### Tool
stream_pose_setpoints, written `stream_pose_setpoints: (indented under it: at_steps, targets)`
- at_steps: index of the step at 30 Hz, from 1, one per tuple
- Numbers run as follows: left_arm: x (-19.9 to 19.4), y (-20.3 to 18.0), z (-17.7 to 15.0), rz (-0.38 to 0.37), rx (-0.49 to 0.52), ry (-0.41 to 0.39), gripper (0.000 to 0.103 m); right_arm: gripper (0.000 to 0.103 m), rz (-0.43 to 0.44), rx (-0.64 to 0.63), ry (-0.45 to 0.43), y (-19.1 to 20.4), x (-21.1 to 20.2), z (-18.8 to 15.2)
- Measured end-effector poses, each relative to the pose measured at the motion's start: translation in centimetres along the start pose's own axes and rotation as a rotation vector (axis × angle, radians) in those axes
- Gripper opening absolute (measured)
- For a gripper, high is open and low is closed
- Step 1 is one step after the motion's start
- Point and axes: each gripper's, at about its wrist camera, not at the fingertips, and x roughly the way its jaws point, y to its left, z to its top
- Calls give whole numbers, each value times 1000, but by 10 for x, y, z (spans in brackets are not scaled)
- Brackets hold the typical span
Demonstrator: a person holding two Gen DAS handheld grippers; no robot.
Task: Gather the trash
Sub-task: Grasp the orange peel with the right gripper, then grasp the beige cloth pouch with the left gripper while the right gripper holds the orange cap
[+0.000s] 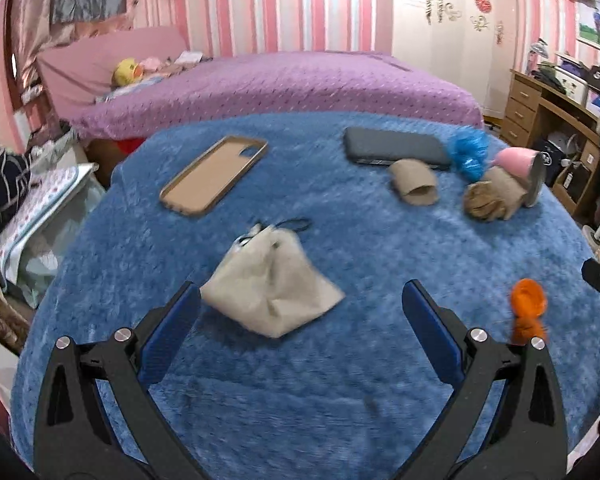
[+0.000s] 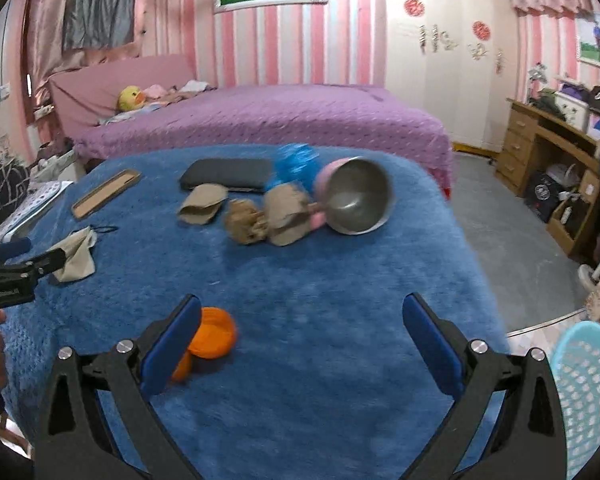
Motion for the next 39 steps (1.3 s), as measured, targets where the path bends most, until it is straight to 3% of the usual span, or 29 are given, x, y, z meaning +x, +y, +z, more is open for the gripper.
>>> stream_pose_setpoints:
  at_steps: [11, 19, 22, 25, 28, 31, 33, 34, 39]
  targets:
    - [27, 24, -12, 18, -34, 77, 97, 96, 27, -46, 102, 50, 45, -8]
    - [37, 32, -11, 16, -71, 95, 97, 49, 75, -38, 178, 53, 60, -10]
    - [41, 31, -10, 15, -70, 105, 94, 40, 91, -33, 172, 53, 59, -9]
    - [46, 28, -9, 16, -57, 117, 85, 40, 105, -17, 159, 49, 58, -7]
    - [50, 26, -8, 12, -49, 122, 68, 40, 106, -5, 137, 41, 55, -4]
    - [50, 23, -9, 1, -42, 114, 47, 40, 107, 3, 129, 32, 52, -3]
    - [46, 21, -8, -10, -30, 101, 24, 40, 99, -1, 121, 28, 49, -4]
    - [44, 20, -8, -7, -23, 94, 18, 40, 93, -2, 115, 24, 47, -4]
    - [33, 18, -6, -8, -31, 72, 11, 40, 77, -3, 90, 12, 38, -4]
